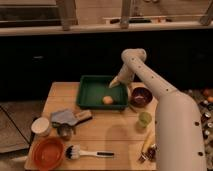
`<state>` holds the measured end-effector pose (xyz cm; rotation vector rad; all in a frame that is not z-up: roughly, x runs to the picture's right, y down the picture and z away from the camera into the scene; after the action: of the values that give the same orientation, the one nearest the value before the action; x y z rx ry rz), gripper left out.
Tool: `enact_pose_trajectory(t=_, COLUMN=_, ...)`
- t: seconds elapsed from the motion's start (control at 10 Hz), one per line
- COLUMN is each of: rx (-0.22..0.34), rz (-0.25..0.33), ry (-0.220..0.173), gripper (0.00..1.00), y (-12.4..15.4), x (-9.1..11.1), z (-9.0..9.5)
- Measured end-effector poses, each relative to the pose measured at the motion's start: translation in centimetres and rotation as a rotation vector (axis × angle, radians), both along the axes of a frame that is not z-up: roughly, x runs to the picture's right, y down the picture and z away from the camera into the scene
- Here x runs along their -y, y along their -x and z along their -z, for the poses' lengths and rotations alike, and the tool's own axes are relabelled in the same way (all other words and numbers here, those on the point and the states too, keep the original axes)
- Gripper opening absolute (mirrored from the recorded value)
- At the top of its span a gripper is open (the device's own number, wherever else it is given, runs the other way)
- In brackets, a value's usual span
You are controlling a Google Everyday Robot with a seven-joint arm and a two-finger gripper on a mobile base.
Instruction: Place apple in tray
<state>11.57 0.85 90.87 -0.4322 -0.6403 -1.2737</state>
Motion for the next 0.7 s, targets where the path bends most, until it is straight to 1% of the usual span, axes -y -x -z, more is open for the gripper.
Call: enact_pose_trajectory(t=0.7, rx=0.0, rz=0.0, ry=0.001, gripper=0.8, y=0.0, x=-0.1, z=-0.07)
